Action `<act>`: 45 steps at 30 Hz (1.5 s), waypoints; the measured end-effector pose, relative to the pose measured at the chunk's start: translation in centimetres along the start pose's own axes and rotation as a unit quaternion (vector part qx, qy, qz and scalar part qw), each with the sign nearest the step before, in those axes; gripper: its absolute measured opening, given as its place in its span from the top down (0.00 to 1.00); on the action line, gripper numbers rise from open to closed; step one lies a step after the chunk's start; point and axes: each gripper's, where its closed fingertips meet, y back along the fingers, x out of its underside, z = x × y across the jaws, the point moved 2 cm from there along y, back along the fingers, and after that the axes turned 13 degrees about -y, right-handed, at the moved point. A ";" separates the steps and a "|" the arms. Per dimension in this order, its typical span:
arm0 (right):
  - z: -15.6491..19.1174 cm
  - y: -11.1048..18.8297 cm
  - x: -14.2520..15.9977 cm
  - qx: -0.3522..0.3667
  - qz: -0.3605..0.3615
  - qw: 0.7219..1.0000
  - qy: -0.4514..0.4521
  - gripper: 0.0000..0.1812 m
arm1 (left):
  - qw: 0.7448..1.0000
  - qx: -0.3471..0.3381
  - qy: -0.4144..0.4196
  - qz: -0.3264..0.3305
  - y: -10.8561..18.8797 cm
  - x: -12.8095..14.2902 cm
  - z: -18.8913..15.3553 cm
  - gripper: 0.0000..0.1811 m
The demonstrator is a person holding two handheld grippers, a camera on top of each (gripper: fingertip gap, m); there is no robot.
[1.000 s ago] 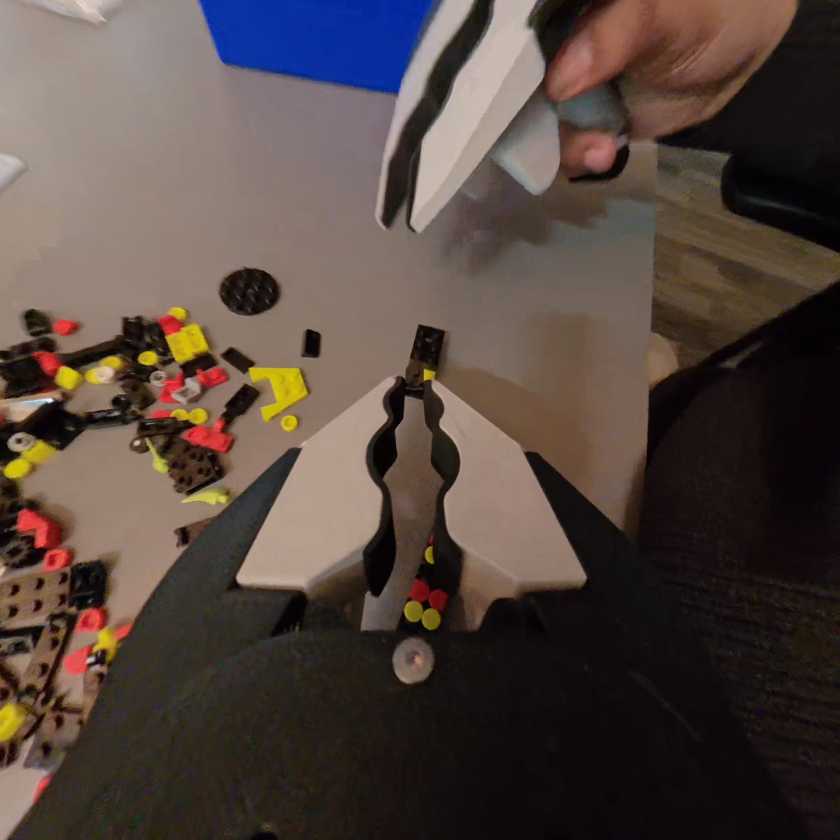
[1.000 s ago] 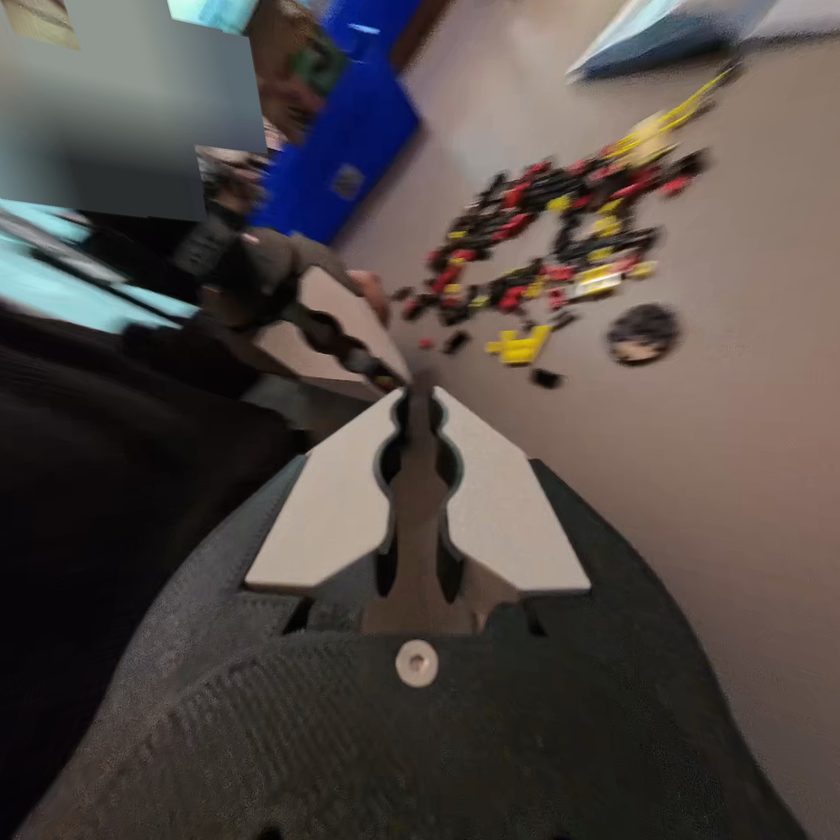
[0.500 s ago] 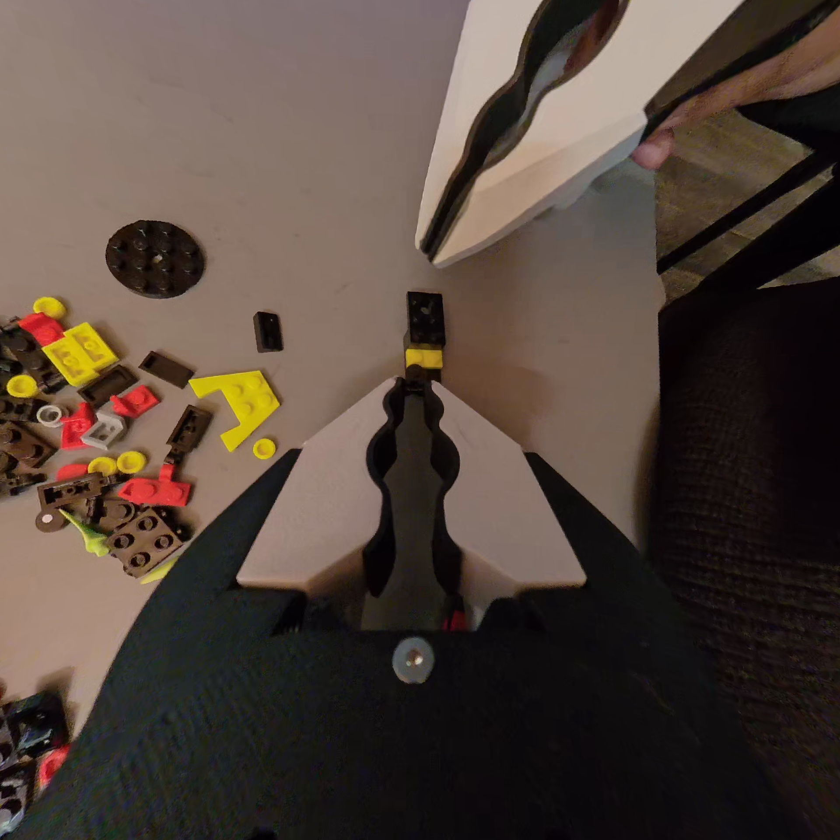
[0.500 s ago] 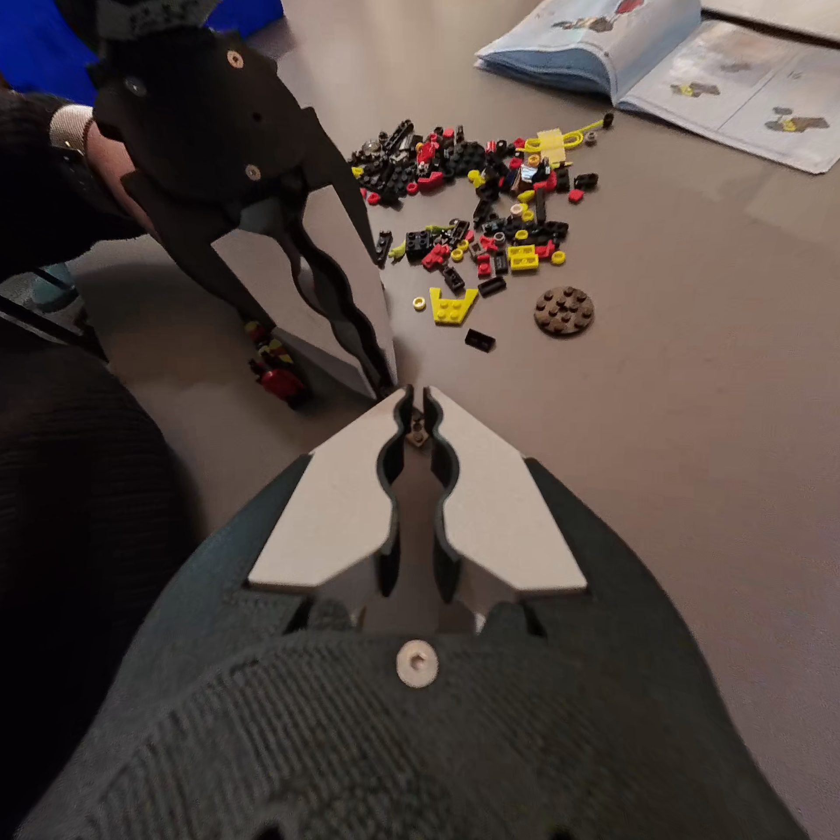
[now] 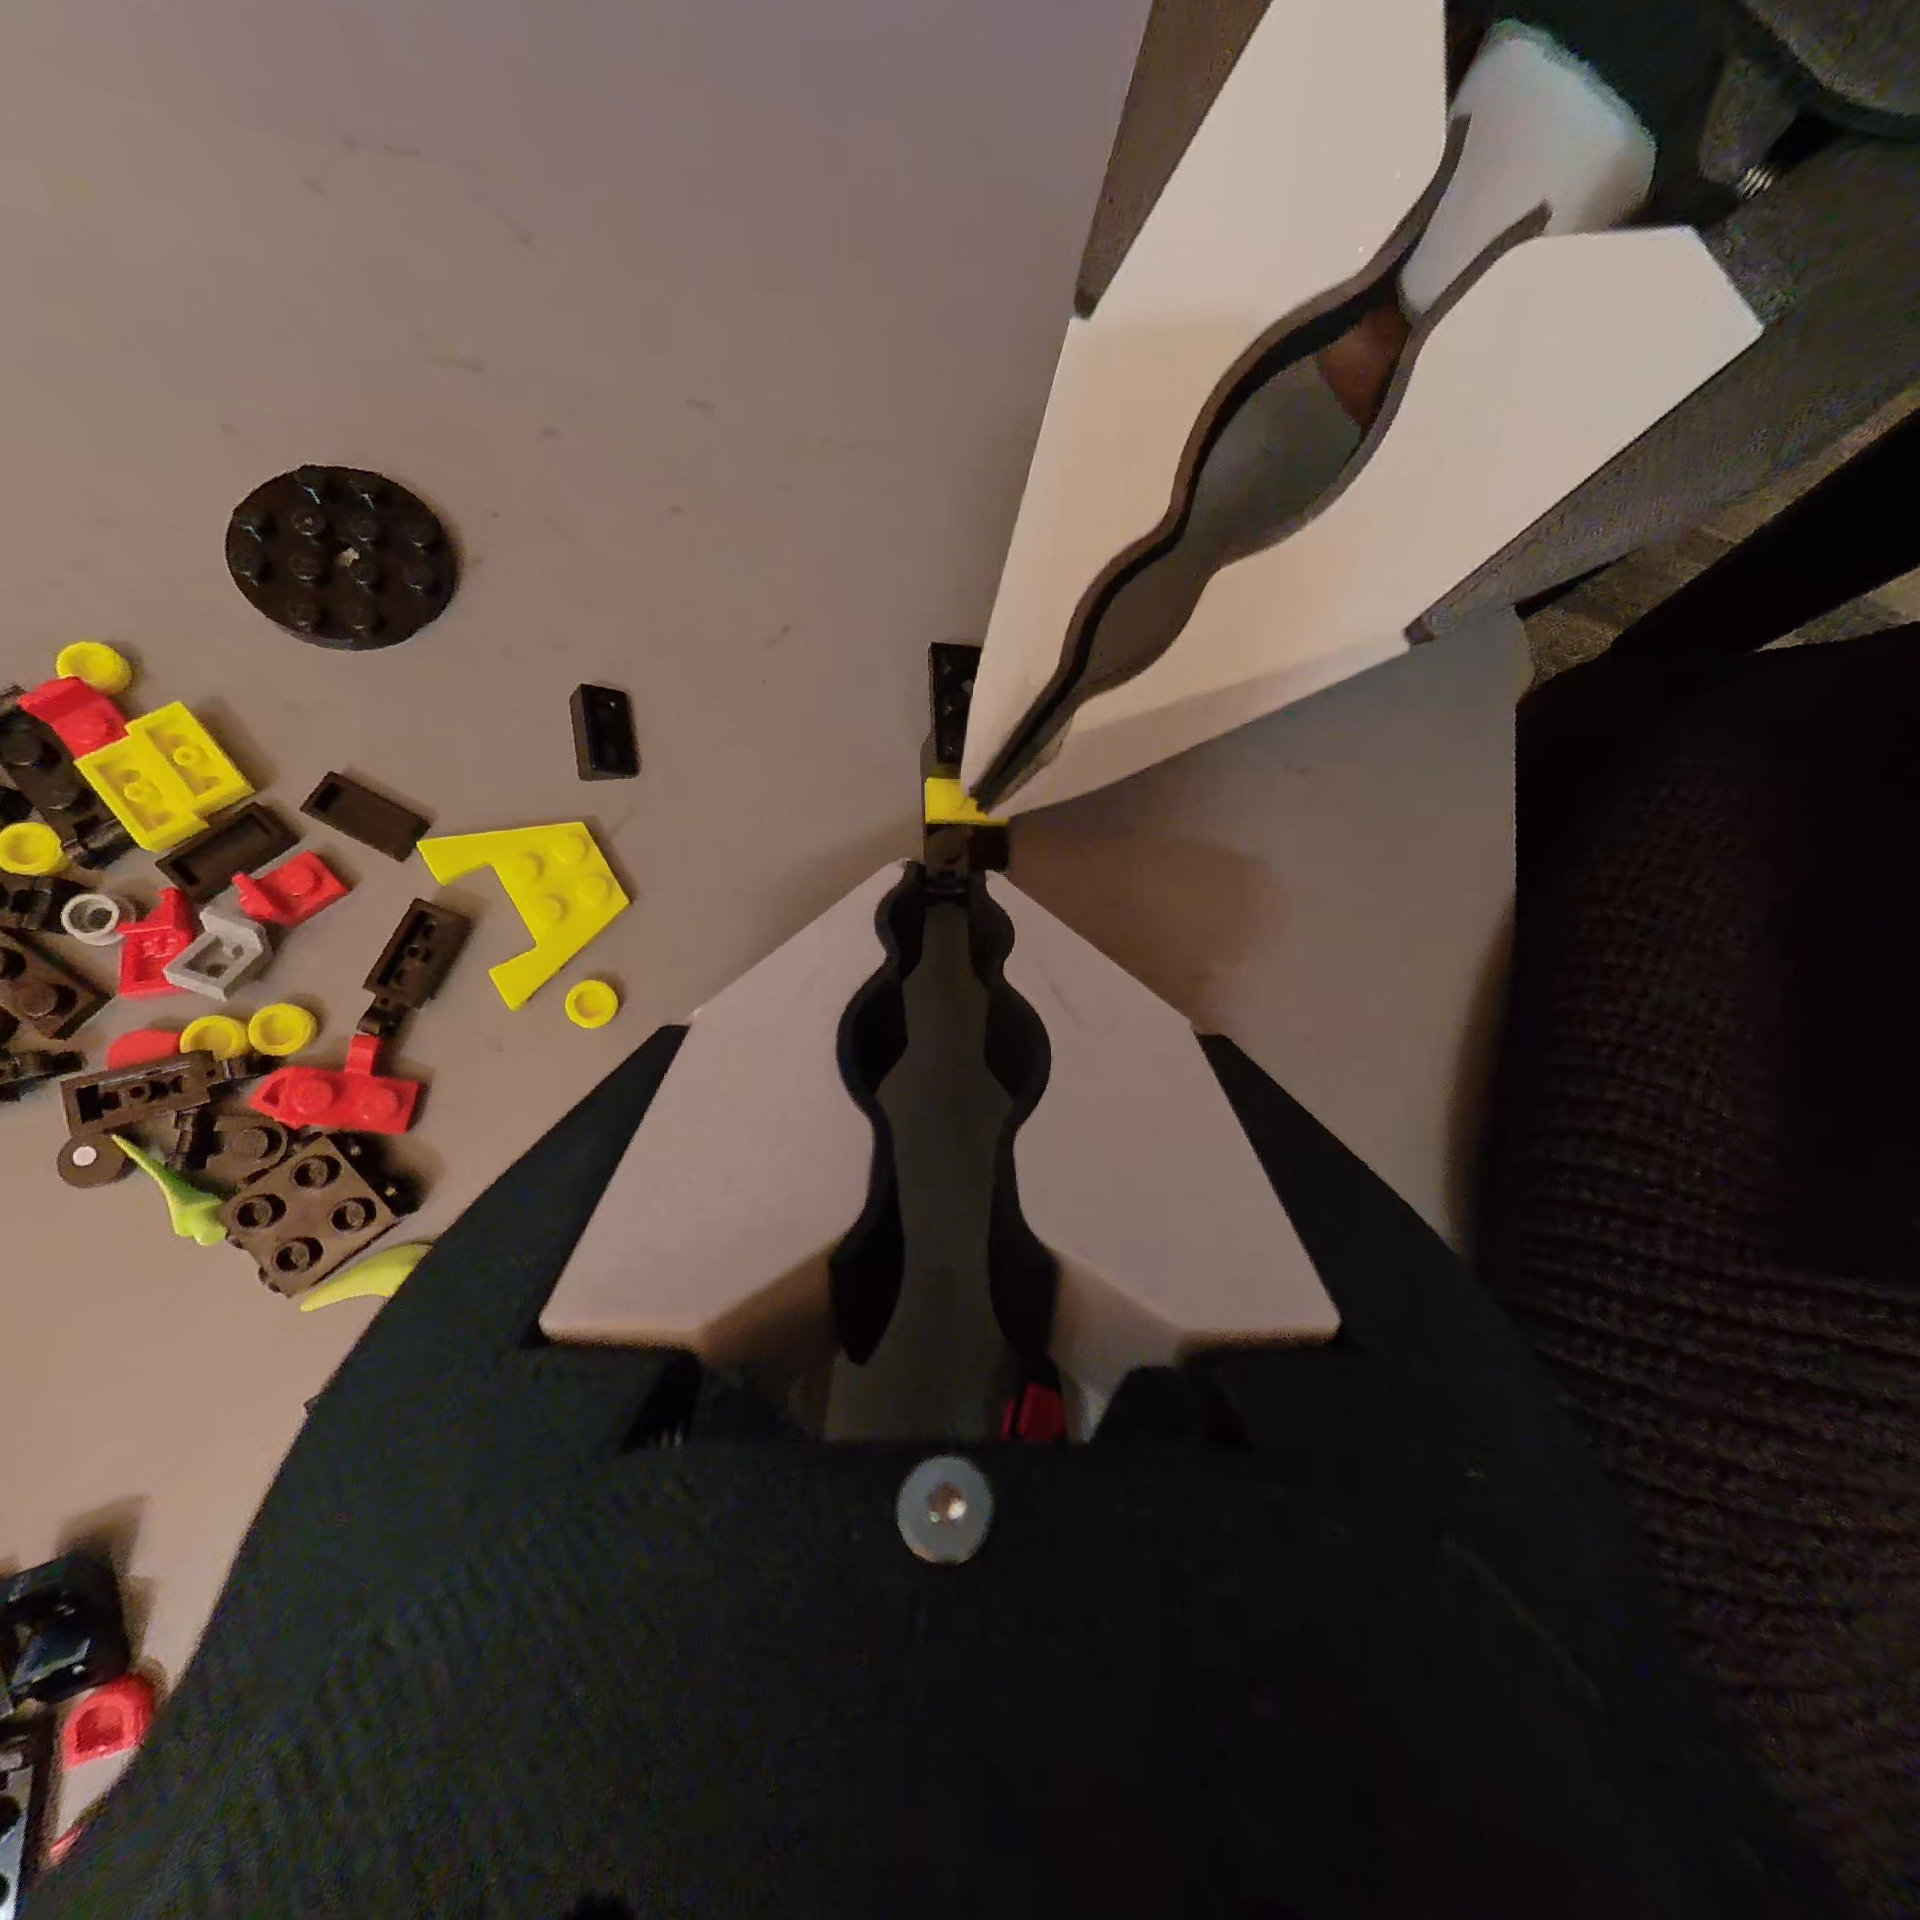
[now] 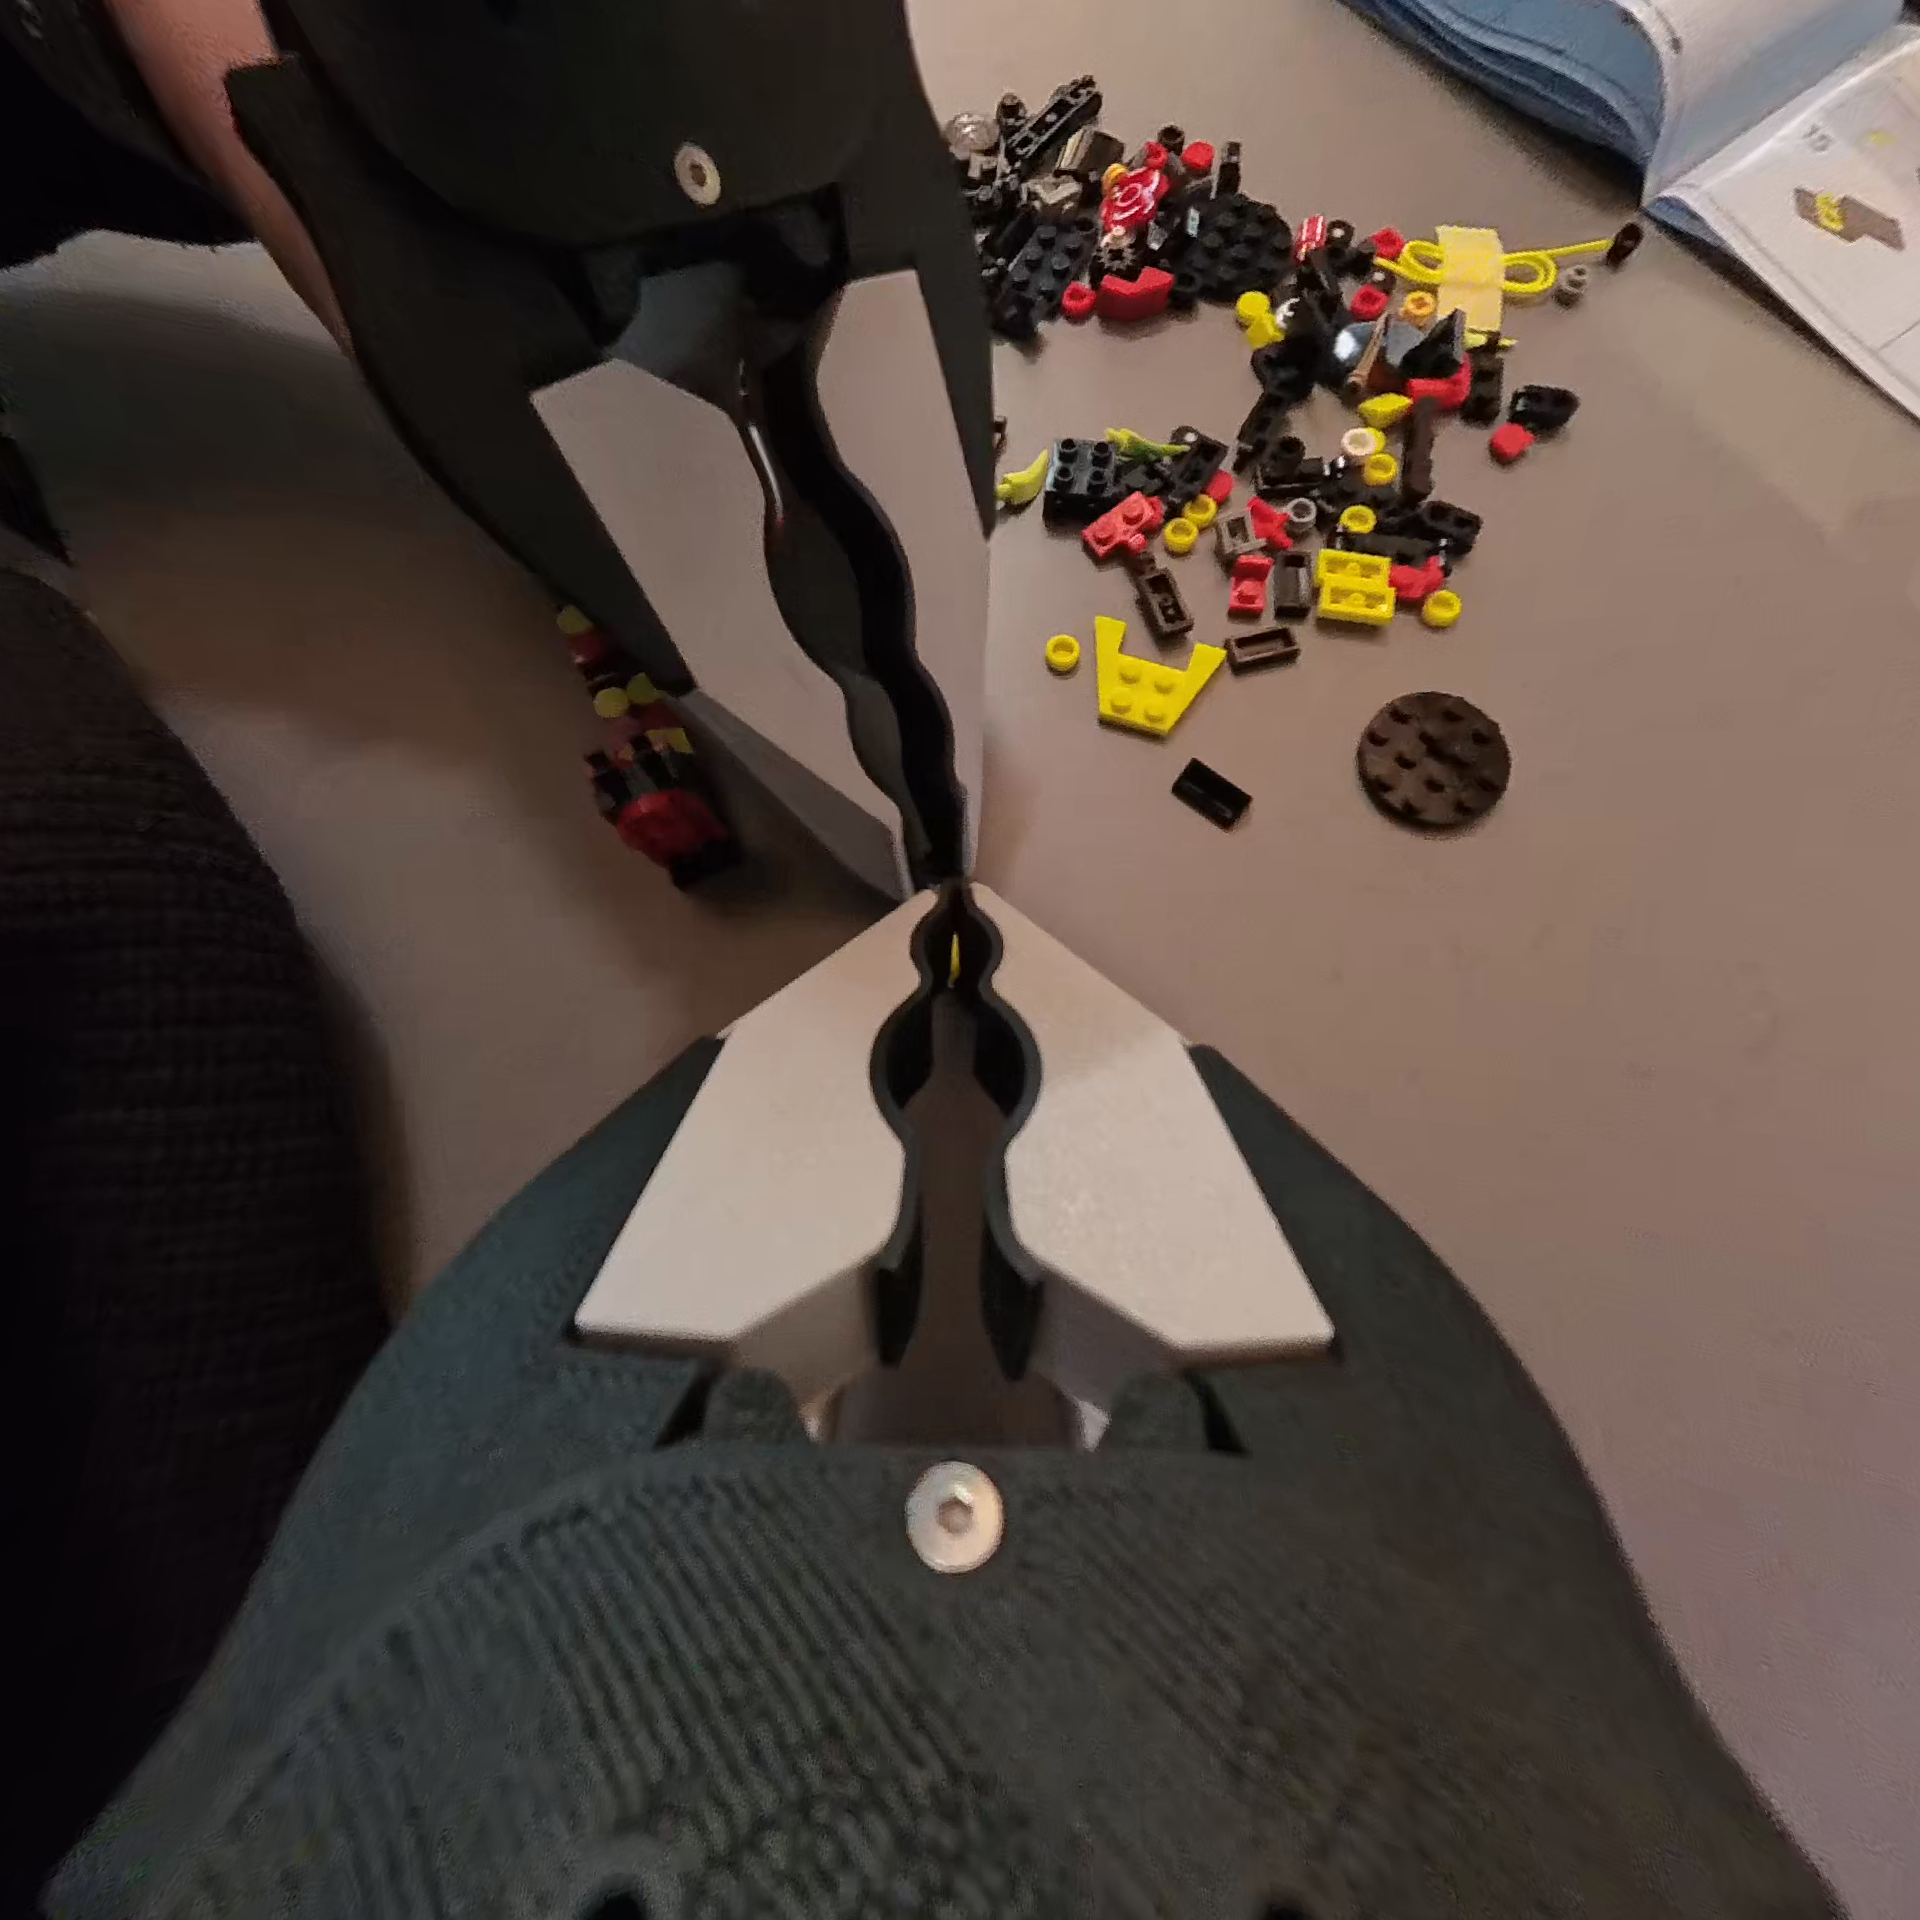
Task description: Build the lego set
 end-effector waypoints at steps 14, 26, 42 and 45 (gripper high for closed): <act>0.1 -0.9 0.3 0.038 0.031 0.998 0.049 1.00 | 1.000 -0.005 -0.005 0.003 -0.3 -0.1 -0.2 0.96; 0.3 -0.8 0.5 0.030 0.036 0.998 0.050 1.00 | 1.000 0.002 0.002 -0.004 -0.2 0.0 -0.4 0.96; -1.4 1.3 -0.4 0.008 -0.017 0.999 0.030 0.91 | 1.000 0.002 0.006 -0.003 0.0 -0.2 -0.5 0.96; -2.1 1.6 0.4 -0.008 -0.005 1.000 -0.002 0.83 | 1.000 0.001 0.006 0.003 -0.1 -0.1 -0.6 0.96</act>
